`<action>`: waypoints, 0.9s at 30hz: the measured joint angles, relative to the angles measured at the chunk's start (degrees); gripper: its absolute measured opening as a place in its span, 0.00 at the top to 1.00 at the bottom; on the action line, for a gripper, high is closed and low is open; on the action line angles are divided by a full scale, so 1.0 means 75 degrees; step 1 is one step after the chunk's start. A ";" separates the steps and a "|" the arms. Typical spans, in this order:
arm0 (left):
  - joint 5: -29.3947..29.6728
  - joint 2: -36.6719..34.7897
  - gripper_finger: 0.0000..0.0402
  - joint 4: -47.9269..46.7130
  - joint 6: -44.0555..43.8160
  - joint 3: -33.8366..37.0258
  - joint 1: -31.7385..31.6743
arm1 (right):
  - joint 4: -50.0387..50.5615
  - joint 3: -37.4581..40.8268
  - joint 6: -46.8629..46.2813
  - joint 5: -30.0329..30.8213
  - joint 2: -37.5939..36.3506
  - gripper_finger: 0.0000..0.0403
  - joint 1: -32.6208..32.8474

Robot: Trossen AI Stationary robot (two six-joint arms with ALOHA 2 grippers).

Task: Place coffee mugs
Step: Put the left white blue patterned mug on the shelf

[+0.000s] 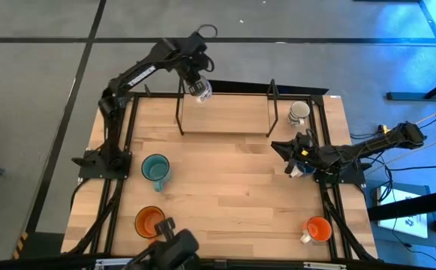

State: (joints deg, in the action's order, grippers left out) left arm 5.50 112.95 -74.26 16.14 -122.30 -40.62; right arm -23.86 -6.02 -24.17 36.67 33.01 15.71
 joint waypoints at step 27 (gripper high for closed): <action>-0.0151 0.1489 0.95 -0.0334 0.0543 0.0158 -0.0674 | -0.0006 0.0000 -0.0357 -0.0001 0.0242 0.90 -0.0001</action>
State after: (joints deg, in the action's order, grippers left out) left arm 4.36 124.11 -76.76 20.22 -121.12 -45.67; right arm -23.90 -6.02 -26.85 36.67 34.83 15.70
